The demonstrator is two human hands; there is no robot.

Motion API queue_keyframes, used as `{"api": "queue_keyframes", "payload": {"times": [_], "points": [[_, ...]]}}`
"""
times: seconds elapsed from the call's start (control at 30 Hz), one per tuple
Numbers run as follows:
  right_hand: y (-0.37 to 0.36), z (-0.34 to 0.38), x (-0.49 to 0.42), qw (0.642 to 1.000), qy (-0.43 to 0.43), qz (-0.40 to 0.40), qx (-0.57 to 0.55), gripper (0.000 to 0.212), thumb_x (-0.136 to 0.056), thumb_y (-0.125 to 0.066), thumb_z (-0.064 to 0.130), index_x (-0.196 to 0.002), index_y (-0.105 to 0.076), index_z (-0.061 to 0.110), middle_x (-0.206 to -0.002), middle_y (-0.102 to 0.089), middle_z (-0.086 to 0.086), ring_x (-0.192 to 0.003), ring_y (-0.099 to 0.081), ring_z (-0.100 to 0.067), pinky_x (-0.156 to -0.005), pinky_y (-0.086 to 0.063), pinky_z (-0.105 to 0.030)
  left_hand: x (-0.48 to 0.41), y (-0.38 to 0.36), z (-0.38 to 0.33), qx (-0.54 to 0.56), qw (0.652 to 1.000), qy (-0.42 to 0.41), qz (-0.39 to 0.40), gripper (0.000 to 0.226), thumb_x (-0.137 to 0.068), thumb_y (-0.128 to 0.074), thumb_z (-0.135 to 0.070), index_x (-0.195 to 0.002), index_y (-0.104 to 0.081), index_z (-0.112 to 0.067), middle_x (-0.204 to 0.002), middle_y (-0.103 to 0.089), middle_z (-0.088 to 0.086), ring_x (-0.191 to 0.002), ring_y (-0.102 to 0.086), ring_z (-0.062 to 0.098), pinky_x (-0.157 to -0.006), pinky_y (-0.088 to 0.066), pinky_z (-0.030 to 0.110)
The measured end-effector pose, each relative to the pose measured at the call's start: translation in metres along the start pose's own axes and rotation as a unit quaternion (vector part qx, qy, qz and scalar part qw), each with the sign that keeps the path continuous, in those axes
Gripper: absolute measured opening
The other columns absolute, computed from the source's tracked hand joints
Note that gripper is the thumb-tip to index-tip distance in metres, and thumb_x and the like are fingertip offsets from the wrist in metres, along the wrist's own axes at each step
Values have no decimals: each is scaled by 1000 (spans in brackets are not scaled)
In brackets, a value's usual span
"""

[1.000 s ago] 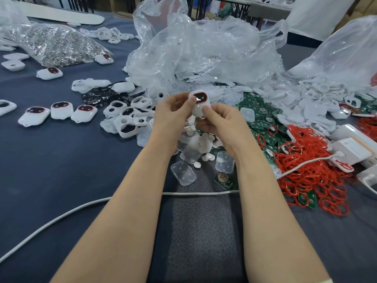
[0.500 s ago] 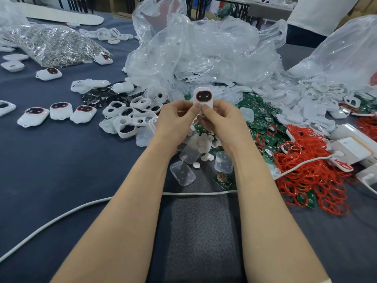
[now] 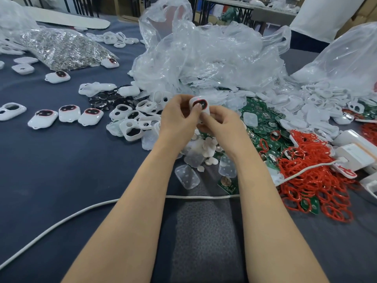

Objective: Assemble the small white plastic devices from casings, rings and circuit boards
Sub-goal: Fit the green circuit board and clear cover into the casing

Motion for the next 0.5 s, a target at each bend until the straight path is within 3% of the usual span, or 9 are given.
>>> {"api": "queue_keyframes", "payload": {"times": [0.13, 0.23, 0.37, 0.43, 0.5], "points": [[-8, 14, 2, 1000, 10, 8, -2, 27, -97, -54, 24, -118, -63, 9, -105, -70, -11, -95, -69, -20, -86, -57, -31, 0, 12, -5, 7, 1000, 19, -21, 12, -93, -62, -19, -104, -57, -16, -91, -60, -7, -86, -58, 8, -76, -48, 15], [-26, 34, -12, 1000, 20, -8, -15, 17, -96, -53, 13, -109, -64, 12, -99, -70, -14, -85, -67, -22, -83, -58, -35, -8, 41, -10, 67, 995, 46, -51, 13, -92, -62, -15, -104, -59, -14, -96, -64, 0, -91, -61, 14, -79, -51, 25], [-96, 59, -37, 998, 32, 15, -56, 13, -94, -55, 7, -91, -68, 7, -81, -68, -14, -70, -65, -21, -65, -57, -25, -17, 112, -2, 92, 983, 78, -138, 27, -93, -62, -18, -118, -56, -10, -101, -62, -1, -94, -61, 11, -77, -51, 15], [-146, 60, -48, 998, 12, 39, -44, 19, -93, -59, 11, -83, -67, -3, -81, -69, -22, -78, -69, -33, -76, -58, -41, -15, 155, 11, 86, 970, 108, -202, 30, -94, -59, -17, -121, -56, -5, -107, -63, 2, -100, -62, 16, -84, -51, 21], [-198, 58, -52, 997, -2, 74, -2, 30, -91, -60, 16, -77, -66, -9, -75, -67, -24, -76, -66, -35, -82, -53, -54, -11, 194, 26, 91, 953, 136, -254, 31, -95, -54, -12, -123, -57, 0, -117, -64, 10, -99, -62, 19, -81, -50, 20]]}}
Point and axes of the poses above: each hand's wrist, its own x-axis away from the middle knuckle, its own y-axis out of the back of the hand, z = x × y, the point moved 9 cm from there along -x, towards the middle knuckle
